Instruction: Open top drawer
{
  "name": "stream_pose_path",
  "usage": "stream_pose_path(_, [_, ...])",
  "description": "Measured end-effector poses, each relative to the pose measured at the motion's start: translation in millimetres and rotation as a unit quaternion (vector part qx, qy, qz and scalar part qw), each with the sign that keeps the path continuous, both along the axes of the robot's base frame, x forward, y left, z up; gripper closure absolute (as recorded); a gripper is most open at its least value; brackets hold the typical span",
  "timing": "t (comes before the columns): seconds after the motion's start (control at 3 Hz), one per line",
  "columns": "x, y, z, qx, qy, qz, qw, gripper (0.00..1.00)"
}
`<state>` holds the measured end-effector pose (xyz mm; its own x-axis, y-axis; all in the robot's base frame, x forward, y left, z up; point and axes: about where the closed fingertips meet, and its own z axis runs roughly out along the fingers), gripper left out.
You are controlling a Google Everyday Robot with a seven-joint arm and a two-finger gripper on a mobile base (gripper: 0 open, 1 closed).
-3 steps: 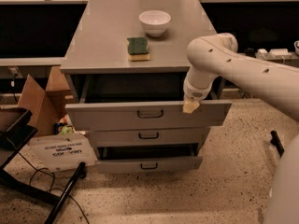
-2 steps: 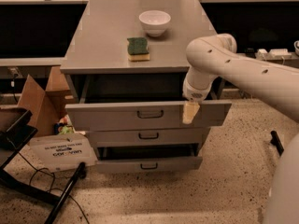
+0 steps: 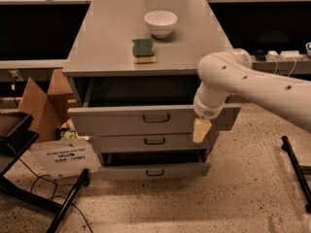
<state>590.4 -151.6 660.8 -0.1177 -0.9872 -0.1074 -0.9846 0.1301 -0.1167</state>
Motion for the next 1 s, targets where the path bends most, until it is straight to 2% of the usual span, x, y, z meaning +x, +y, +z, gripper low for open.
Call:
stream_pose_path(0.33, [-34.7, -4.2, 2.4, 0.007, 0.005, -0.02, 0.9998, 0.49])
stream_pose_path(1.0, [-34.8, -4.2, 9.3, 0.007, 0.005, -0.02, 0.9998, 0.95])
